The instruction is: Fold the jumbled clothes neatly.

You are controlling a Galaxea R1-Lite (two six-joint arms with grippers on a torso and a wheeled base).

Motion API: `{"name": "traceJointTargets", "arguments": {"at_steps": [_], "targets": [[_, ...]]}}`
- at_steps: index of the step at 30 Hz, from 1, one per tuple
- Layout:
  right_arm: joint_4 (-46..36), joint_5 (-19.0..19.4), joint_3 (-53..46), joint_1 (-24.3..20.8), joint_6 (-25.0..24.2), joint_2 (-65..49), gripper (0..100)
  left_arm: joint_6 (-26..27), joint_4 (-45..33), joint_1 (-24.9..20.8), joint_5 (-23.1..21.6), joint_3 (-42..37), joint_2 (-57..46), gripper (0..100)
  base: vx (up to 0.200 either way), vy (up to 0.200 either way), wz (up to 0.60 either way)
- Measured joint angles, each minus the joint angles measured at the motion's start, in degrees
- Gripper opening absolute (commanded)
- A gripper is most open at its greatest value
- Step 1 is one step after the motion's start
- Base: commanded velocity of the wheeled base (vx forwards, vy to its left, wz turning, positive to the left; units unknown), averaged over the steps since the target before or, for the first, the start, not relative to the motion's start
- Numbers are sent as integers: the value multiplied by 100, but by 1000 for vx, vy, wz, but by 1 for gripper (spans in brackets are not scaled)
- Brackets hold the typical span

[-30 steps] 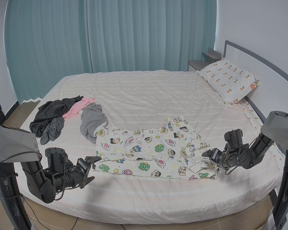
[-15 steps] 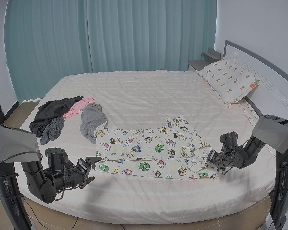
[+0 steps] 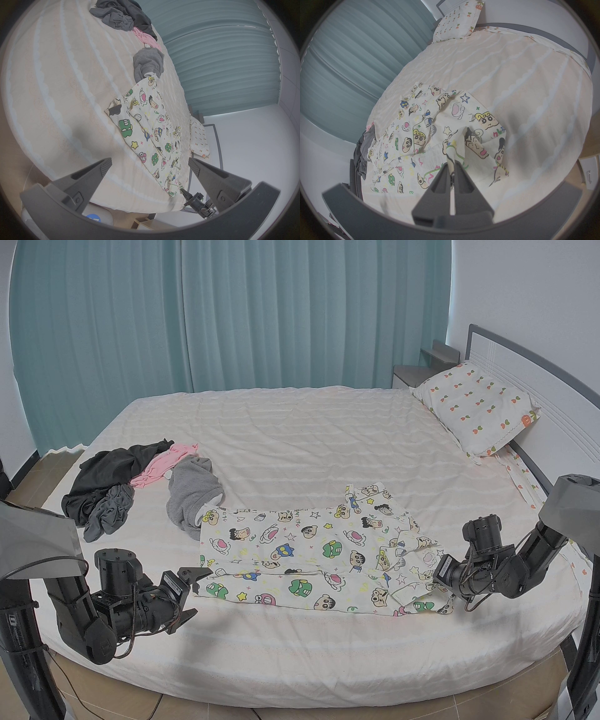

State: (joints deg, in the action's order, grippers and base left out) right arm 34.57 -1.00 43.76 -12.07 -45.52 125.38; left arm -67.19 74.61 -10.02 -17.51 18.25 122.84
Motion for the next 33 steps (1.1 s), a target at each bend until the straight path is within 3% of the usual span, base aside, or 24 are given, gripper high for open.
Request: {"name": "traceJointTargets", "arguments": {"at_steps": [8,9,26,33], "targets": [[2,-239,-300,-146,-33,-99,0,0,0,0,2,2,1,100,0,0,0],[10,-244,-317,-151,-35,-77,100,-2,0,0,2,2,1,100,0,0,0],[1143,-267,-1348,-265,-66,-335,100,-2,0,-1,2,-4,4,100,0,0,0],[1234,-239,-1384,-724,91,-1050,100,-2,0,-9,2,-4,4,100,0,0,0]]}}
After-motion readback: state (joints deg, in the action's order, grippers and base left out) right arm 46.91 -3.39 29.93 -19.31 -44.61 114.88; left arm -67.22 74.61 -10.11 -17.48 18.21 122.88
